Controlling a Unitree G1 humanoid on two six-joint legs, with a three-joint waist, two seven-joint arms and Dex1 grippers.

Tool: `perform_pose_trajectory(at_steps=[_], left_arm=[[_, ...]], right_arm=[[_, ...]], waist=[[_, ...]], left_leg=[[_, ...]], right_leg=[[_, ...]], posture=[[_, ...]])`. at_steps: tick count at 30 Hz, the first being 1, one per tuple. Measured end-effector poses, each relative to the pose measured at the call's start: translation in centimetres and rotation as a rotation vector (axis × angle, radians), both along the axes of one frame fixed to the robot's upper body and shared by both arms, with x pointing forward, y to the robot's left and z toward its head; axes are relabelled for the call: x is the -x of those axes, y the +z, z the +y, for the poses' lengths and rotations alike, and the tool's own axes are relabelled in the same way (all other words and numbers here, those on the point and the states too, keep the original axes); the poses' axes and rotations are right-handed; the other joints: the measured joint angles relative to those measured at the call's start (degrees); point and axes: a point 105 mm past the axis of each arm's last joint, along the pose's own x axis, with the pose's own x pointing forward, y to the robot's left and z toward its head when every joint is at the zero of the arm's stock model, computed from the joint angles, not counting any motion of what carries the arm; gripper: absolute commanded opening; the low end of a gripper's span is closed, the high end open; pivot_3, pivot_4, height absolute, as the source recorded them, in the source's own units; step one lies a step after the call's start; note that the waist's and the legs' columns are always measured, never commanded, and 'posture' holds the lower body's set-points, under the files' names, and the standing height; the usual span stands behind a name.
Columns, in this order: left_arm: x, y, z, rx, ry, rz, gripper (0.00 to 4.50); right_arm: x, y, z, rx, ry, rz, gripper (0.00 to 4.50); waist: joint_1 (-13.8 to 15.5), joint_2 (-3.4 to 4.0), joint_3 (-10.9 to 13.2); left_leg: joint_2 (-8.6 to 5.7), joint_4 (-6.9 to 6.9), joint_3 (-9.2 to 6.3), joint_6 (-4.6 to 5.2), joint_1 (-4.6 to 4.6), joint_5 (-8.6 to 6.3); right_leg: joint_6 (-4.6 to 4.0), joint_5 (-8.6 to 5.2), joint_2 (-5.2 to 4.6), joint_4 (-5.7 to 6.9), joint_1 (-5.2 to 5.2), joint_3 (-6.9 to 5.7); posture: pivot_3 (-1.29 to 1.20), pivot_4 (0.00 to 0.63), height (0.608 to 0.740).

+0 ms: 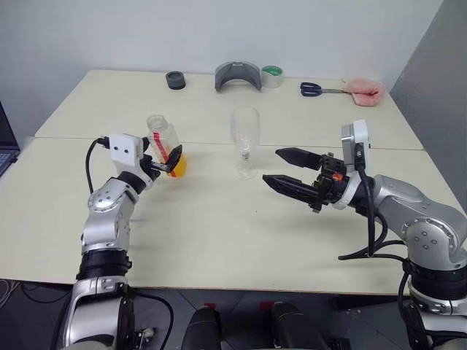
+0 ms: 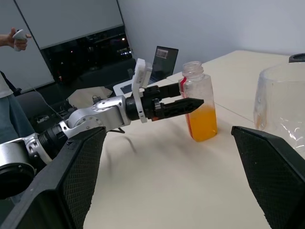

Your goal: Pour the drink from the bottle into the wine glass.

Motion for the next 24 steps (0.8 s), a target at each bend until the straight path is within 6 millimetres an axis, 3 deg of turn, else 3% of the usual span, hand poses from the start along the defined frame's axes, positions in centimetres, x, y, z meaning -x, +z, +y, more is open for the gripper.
perform_pose_trajectory(at_steps=[6,9,16,24], left_arm=[[-1.5,0.0,0.4,-0.03,0.047,-0.019,4.5],[-1.7,-0.6,0.5,-0.052,0.048,-0.011,3.9],[-2.1,-0.6,0.3,-0.061,0.039,-0.019,1.86],[-2.2,-0.6,0.2,-0.09,0.033,-0.017,1.77]], right_arm=[[-0.3,0.6,0.1,0.003,-0.017,-0.015,4.48],[-0.2,0.8,0.2,0.002,-0.015,-0.017,4.5],[-0.1,0.8,0.3,0.007,-0.028,-0.021,4.5],[-0.5,1.1,0.1,0.006,-0.061,-0.043,4.5]], waist=[[-0.03,0.0,0.0],[-0.02,0.0,0.0],[-0.02,0.0,0.0],[-0.02,0.0,0.0]], left_leg=[[0.01,-0.01,0.0,0.0,0.0,0.0],[0.0,-0.01,0.0,0.0,-0.01,0.0],[0.01,0.0,0.0,0.0,-0.02,0.0],[0.01,-0.01,-0.01,0.0,-0.02,0.0]], right_leg=[[0.0,0.0,0.01,0.0,0.0,-0.01],[0.0,0.0,0.01,0.0,0.0,-0.01],[0.0,0.0,0.01,0.0,0.0,-0.02],[0.0,0.0,0.01,0.01,-0.01,-0.03]], posture=[[0.0,0.15,0.74],[0.0,0.15,0.74],[0.0,0.15,0.74],[0.0,0.15,0.74]])
